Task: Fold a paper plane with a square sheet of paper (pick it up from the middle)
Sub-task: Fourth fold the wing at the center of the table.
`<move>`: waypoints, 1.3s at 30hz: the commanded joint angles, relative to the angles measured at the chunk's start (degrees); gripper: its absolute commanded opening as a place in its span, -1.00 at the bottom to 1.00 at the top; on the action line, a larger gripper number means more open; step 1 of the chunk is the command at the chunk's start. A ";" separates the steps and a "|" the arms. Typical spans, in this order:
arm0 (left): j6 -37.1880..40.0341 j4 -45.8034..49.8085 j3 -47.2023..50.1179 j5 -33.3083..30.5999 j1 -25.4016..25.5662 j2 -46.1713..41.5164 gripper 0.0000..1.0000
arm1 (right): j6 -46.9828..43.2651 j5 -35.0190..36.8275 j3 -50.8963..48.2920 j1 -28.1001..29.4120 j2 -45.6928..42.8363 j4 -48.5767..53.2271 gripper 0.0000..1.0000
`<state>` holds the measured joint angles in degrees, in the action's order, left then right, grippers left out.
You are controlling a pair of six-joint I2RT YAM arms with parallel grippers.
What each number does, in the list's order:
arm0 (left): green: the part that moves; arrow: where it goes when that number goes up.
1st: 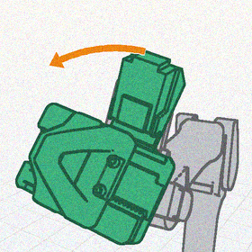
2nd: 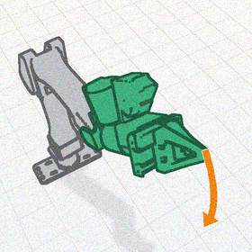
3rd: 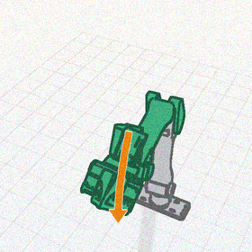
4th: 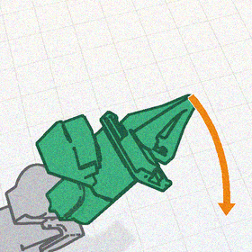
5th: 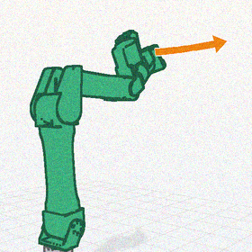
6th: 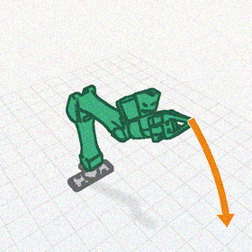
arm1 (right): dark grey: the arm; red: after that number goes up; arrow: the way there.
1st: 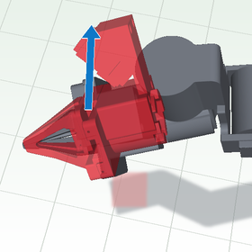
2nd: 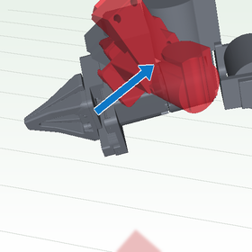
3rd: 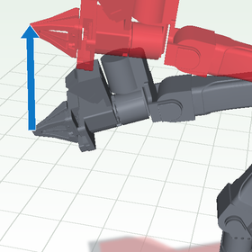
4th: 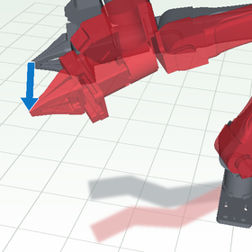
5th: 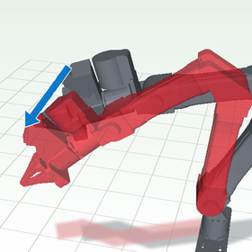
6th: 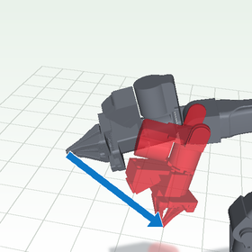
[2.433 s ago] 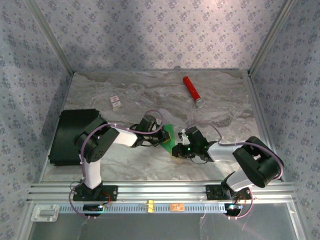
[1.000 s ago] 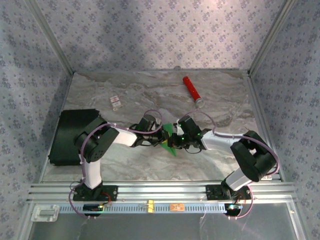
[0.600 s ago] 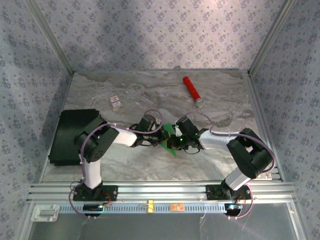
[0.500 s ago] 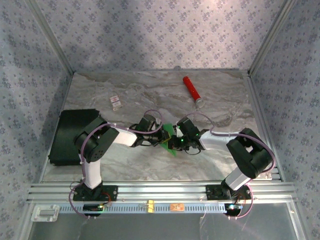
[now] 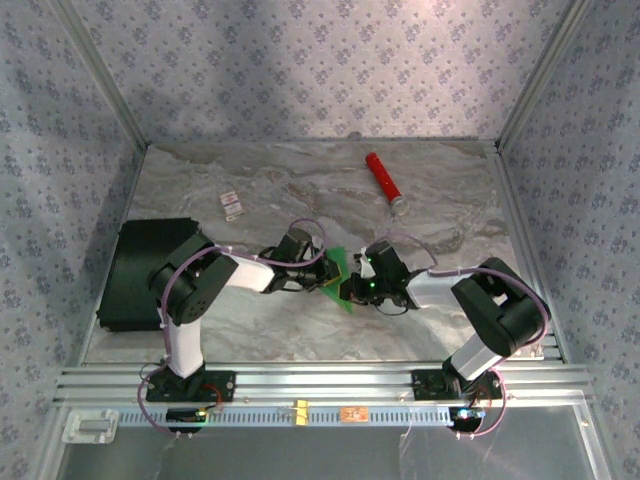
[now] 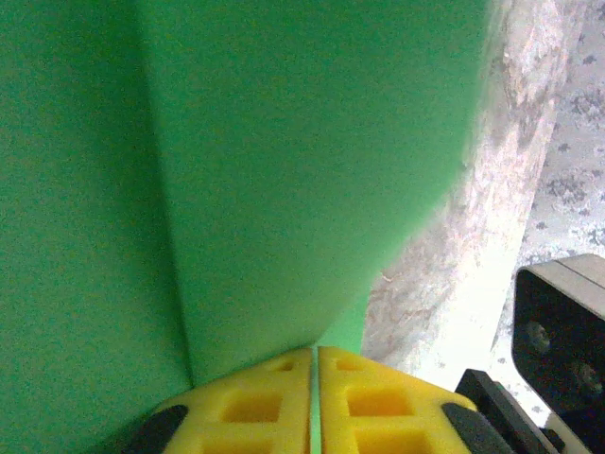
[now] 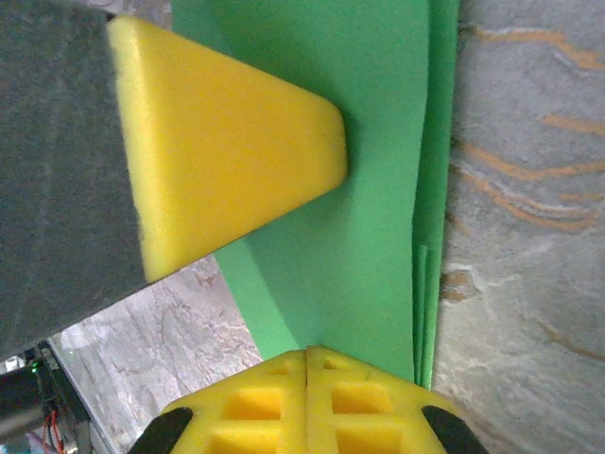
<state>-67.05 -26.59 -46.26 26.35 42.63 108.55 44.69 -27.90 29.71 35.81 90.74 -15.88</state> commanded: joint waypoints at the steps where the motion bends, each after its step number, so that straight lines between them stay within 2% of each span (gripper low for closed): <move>1: 3.54 4.29 -1.41 -0.95 -0.80 -0.60 -0.75 | 2.43 0.75 -3.77 -0.54 1.76 3.28 -0.94; 5: 5.11 4.91 -1.51 -0.43 -0.46 -3.14 -0.74 | 3.17 -0.12 -4.40 -1.26 2.75 2.19 -0.97; 11: 5.35 5.46 0.56 -0.71 1.01 -5.63 -0.84 | 3.58 -0.70 -4.53 -1.79 3.48 2.08 -0.99; 21: 5.29 5.24 0.76 1.30 2.65 -1.58 -0.88 | 3.56 -1.09 -5.12 -2.40 3.46 2.01 -0.99; 30: 7.18 16.40 -0.75 -4.32 2.57 0.26 -0.91 | 2.93 -1.84 -4.77 -2.37 1.37 2.30 -0.98; 39: 8.01 18.41 -2.15 -3.89 2.59 0.85 -0.92 | 2.11 -3.21 0.61 -1.98 -3.02 5.05 -0.96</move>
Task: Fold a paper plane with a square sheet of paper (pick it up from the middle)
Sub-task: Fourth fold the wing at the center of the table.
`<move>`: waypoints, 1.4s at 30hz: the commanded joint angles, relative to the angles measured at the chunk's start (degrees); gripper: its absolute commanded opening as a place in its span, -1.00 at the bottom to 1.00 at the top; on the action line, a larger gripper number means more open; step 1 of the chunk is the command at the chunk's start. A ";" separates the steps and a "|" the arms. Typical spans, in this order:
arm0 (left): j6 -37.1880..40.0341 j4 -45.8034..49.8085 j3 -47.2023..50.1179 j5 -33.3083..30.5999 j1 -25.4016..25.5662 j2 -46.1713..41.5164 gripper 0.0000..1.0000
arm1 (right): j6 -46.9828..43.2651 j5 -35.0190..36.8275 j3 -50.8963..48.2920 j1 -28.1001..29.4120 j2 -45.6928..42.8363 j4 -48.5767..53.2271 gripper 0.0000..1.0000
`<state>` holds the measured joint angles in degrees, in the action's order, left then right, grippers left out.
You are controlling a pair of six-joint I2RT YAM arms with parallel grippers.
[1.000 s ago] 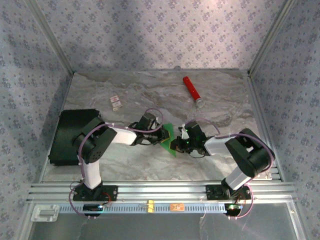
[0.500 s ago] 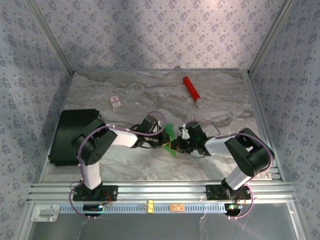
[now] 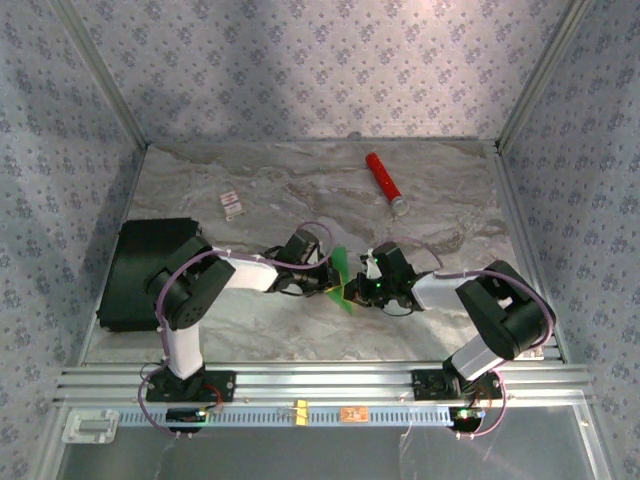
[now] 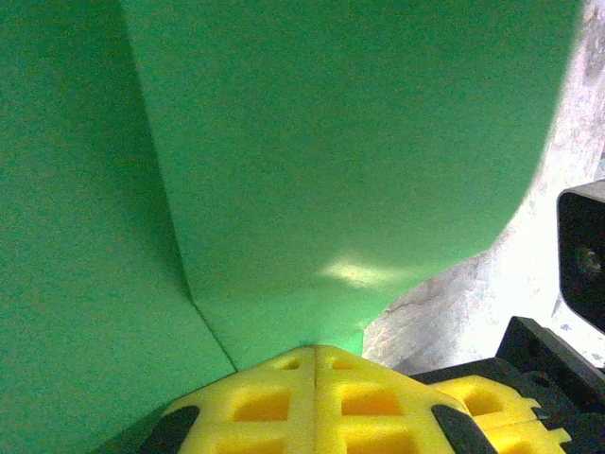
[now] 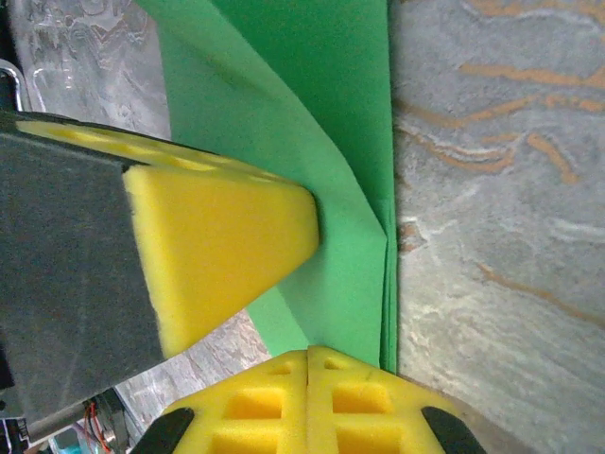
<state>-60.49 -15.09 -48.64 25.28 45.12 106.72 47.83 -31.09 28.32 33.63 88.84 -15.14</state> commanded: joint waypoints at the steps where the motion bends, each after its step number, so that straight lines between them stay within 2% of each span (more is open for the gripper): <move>1: 1.36 6.62 0.23 -2.70 0.05 2.73 -0.92 | -0.97 0.20 2.51 0.13 -1.05 4.31 -0.96; 6: 1.16 5.71 0.07 -2.25 0.05 2.97 -0.92 | -0.67 0.31 3.24 0.27 0.68 3.64 -0.96; 10: 0.89 4.87 -0.18 -1.74 0.09 2.99 -0.92 | -2.96 4.18 2.96 0.63 2.67 9.78 -0.96; 15: 1.16 4.74 -1.27 -1.73 -0.59 2.80 -0.91 | -3.60 5.34 -0.59 0.73 4.59 11.09 -1.00; 27: 2.96 5.52 -4.86 -1.19 -5.28 4.02 -0.89 | -5.69 4.55 -1.42 0.30 4.94 12.13 -1.00; 42: 5.64 10.35 -11.42 -0.67 -8.58 7.54 -0.85 | -7.82 3.38 -1.52 -0.33 4.94 13.39 -1.00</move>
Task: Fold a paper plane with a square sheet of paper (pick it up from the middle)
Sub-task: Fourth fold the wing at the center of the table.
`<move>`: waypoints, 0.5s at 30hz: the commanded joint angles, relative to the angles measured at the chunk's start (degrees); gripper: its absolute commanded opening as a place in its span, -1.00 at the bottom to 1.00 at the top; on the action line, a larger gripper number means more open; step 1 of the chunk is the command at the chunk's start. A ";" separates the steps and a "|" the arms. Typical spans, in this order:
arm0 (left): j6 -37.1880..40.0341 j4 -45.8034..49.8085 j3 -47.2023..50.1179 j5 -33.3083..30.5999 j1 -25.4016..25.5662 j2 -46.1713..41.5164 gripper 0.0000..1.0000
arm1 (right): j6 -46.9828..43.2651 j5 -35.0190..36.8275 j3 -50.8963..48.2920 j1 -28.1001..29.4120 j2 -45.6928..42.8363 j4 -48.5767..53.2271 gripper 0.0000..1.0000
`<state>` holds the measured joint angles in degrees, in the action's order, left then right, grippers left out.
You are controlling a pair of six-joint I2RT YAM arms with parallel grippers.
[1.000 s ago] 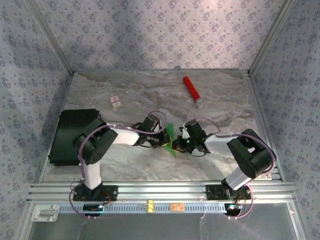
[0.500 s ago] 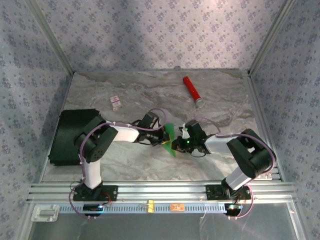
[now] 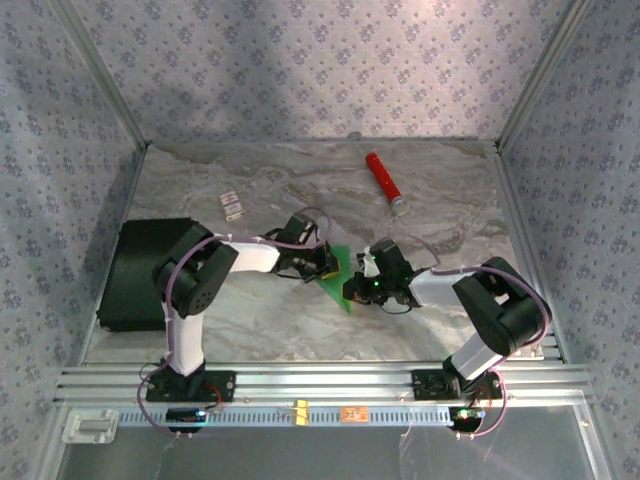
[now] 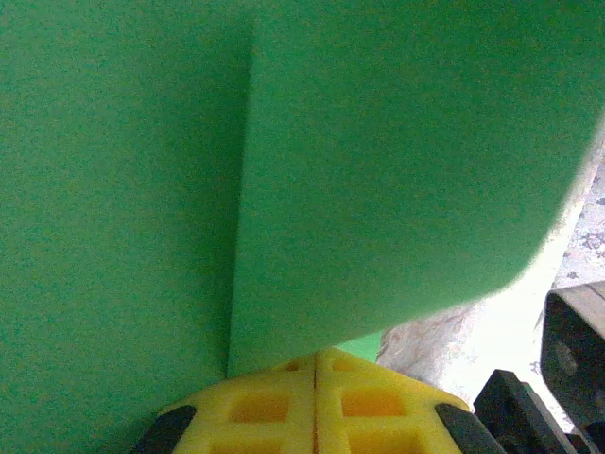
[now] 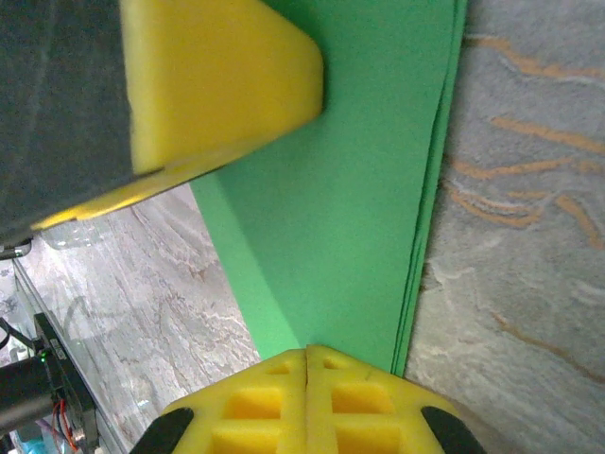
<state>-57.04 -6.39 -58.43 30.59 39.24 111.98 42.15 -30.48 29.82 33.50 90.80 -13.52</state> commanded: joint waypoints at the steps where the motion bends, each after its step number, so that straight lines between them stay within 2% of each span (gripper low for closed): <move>1: 2.32 1.76 -1.91 -5.85 -2.89 2.44 -0.85 | -2.15 2.73 -3.03 -0.21 2.97 11.77 -1.00; 15: 5.31 5.00 -6.48 -3.99 -5.17 3.86 -0.79 | -3.12 1.86 -3.51 -1.02 2.63 12.18 -1.00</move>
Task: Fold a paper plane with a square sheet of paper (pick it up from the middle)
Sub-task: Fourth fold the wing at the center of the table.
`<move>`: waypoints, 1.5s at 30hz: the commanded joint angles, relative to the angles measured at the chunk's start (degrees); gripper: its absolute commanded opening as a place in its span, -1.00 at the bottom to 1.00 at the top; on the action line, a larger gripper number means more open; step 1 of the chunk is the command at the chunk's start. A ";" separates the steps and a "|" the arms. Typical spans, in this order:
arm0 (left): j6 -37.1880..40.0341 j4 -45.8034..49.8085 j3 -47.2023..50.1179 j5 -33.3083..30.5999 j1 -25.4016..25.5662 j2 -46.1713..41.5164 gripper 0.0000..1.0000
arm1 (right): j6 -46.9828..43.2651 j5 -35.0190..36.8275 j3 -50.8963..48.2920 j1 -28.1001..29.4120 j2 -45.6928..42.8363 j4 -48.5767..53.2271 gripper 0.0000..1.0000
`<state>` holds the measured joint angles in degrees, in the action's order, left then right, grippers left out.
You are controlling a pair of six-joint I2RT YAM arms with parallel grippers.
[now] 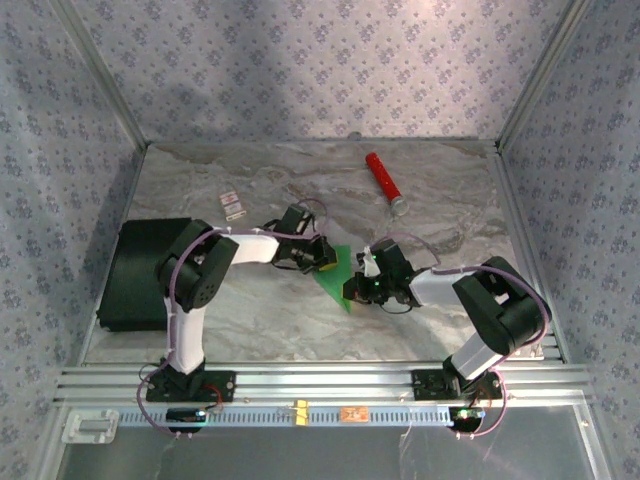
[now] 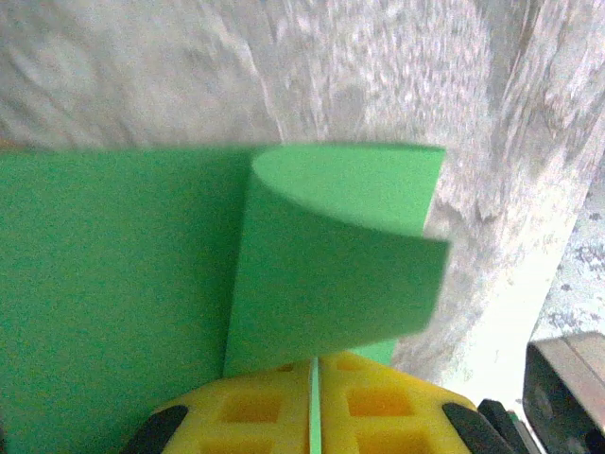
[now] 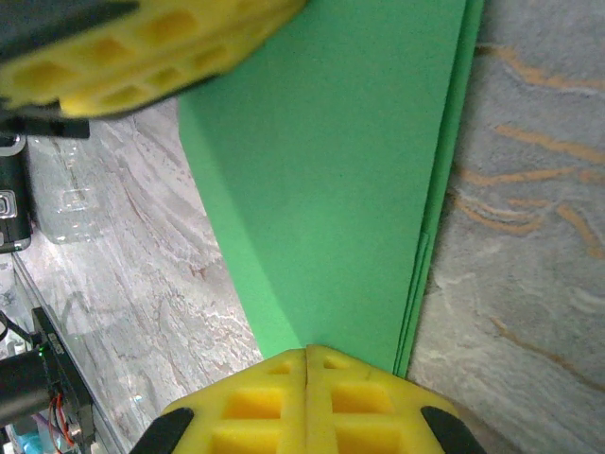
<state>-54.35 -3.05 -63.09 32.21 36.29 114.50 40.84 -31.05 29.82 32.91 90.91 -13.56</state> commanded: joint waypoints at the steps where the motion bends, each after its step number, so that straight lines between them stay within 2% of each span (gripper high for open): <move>1: 3.00 2.42 -2.23 -5.83 -2.28 1.41 -0.79 | -1.88 2.52 -3.49 -0.47 2.45 12.24 -1.00; 30: 9.77 15.81 -15.86 -11.73 -6.40 6.73 -0.77 | -5.29 -0.66 -2.19 -1.44 3.12 14.33 -1.00; 37: 10.67 17.44 -16.66 -11.84 -6.55 2.29 -0.72 | -8.82 -1.92 -0.73 -3.02 3.55 16.58 -1.00; 40: 10.06 16.21 -14.00 -12.35 -6.07 -1.85 -0.69 | -9.78 -2.16 0.19 -3.55 3.69 17.60 -1.00; 45: 9.58 11.20 -7.43 -9.60 -3.39 -7.92 -0.66 | -10.78 -2.44 1.41 -4.25 3.82 18.80 -1.00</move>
<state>-45.04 11.00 -73.21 21.08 31.03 110.63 32.38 -37.45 32.64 29.39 92.07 -5.06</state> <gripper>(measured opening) 0.167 0.052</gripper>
